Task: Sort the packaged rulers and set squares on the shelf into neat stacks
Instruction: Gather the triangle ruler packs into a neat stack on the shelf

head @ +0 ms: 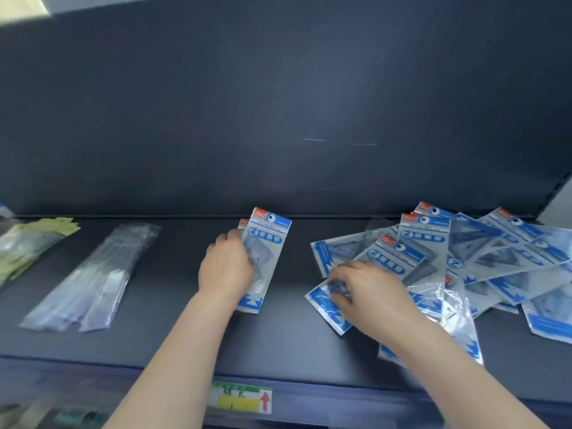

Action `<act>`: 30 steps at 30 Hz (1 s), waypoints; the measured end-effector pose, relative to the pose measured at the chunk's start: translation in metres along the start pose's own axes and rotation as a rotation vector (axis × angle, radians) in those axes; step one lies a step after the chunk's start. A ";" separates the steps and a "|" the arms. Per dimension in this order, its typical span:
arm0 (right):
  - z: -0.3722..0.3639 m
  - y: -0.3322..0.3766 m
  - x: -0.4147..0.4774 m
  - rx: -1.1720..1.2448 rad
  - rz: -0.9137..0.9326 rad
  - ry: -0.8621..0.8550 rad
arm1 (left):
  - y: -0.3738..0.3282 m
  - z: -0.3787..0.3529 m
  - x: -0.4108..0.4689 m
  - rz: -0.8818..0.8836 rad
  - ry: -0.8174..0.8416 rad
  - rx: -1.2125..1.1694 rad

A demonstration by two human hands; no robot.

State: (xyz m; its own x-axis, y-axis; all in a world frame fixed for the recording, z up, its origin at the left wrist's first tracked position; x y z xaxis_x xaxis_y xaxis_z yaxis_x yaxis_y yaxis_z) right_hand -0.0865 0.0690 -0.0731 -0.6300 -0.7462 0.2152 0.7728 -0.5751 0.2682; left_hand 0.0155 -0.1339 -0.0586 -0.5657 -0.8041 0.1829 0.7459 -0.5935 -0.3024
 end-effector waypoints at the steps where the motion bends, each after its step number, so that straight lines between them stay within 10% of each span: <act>1: -0.003 0.001 0.000 0.003 0.009 0.017 | 0.000 -0.002 -0.002 -0.033 -0.021 0.079; 4: -0.004 -0.001 0.000 0.059 0.001 0.022 | -0.028 -0.005 -0.011 -0.158 -0.039 -0.018; 7: 0.004 -0.017 -0.005 0.002 -0.093 -0.128 | -0.076 -0.019 -0.031 -0.256 0.294 -0.250; 11: 0.017 -0.054 -0.019 -0.190 -0.268 -0.230 | -0.114 -0.034 -0.046 -0.431 0.380 0.014; 30: 0.052 -0.092 -0.022 0.079 -0.638 0.033 | -0.134 -0.043 -0.030 -0.081 0.362 -0.621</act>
State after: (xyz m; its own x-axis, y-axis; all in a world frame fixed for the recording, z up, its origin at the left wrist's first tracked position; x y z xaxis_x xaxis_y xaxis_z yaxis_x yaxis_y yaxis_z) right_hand -0.1476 0.1555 -0.0534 -0.9604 -0.2760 -0.0384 0.2379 -0.8838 0.4029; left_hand -0.0830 -0.0291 -0.0637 -0.7721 -0.6325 -0.0614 0.4197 -0.4350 -0.7967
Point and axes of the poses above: each hand's wrist, its own x-axis towards the middle knuckle, its own z-axis out of the back of the hand, y = z × x, the point moved 3 cm from there along x, towards the middle knuckle, and after that the axes turned 8 degrees about -y, right-handed, at the moved point
